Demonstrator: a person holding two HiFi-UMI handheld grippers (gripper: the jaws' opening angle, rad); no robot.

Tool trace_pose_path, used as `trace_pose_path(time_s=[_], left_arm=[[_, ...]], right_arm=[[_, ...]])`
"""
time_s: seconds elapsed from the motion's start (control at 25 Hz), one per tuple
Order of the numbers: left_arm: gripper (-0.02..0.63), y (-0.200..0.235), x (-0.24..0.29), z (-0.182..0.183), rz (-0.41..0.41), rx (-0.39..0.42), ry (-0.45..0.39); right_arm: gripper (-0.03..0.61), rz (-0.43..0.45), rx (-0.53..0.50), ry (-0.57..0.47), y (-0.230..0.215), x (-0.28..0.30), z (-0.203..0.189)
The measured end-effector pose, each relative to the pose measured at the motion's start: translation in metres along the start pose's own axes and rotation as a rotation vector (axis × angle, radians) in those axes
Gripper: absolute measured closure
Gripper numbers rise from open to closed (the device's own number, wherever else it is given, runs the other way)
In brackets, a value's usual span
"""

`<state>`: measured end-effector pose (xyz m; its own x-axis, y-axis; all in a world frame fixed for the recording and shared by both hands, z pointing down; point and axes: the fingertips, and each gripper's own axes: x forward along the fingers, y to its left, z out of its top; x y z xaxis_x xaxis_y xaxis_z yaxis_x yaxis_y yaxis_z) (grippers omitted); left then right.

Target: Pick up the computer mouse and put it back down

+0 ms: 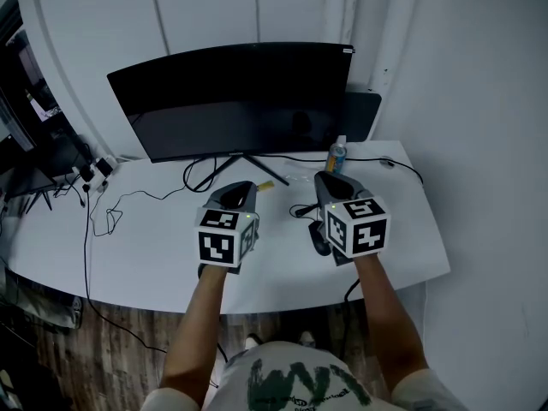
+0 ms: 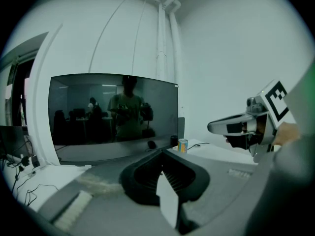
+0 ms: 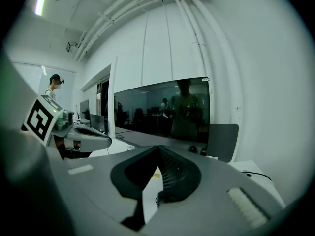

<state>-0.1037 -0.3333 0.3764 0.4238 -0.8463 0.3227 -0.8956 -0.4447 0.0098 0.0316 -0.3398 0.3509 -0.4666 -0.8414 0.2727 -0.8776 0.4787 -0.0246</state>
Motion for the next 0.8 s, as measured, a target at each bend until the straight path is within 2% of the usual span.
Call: trace_pose_path(time_s=[0.8], left_arm=[[0.611,0.0041,-0.0093,-0.0055,0.010,-0.002,0.005]], right_arm=[[0.580,0.003,0.002,0.004,0.0080,-0.0006,-0.0042]])
